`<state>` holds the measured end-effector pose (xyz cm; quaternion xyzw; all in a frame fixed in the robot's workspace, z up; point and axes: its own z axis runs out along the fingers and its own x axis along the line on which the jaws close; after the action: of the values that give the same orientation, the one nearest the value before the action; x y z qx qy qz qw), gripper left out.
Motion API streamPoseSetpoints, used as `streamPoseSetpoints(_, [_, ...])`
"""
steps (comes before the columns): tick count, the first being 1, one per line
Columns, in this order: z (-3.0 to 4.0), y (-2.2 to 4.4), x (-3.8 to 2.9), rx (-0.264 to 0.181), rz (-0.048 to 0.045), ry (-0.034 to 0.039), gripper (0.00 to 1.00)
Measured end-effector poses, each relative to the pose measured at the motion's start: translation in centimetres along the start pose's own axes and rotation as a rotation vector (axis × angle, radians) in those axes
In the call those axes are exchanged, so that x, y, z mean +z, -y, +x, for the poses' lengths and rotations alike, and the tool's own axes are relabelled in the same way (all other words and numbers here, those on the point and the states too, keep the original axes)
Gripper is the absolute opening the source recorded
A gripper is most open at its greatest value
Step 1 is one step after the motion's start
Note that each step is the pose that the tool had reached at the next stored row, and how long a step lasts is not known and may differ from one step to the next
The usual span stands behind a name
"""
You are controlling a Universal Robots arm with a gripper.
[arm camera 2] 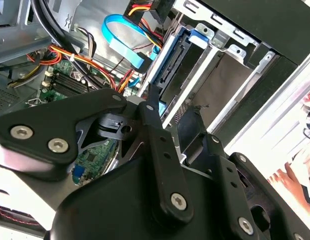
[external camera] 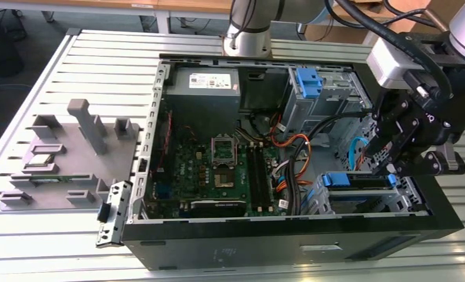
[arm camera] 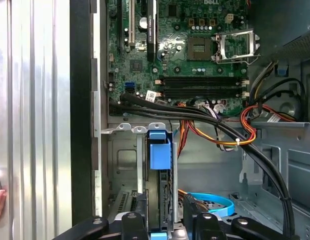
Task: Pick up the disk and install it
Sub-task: 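Pick up the disk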
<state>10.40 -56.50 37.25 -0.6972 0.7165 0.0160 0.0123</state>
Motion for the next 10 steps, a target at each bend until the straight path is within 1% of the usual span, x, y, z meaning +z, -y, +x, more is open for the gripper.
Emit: streamPoseSetpoints(10, [0.01,0.0,0.05,0.0,0.0,0.0,0.42])
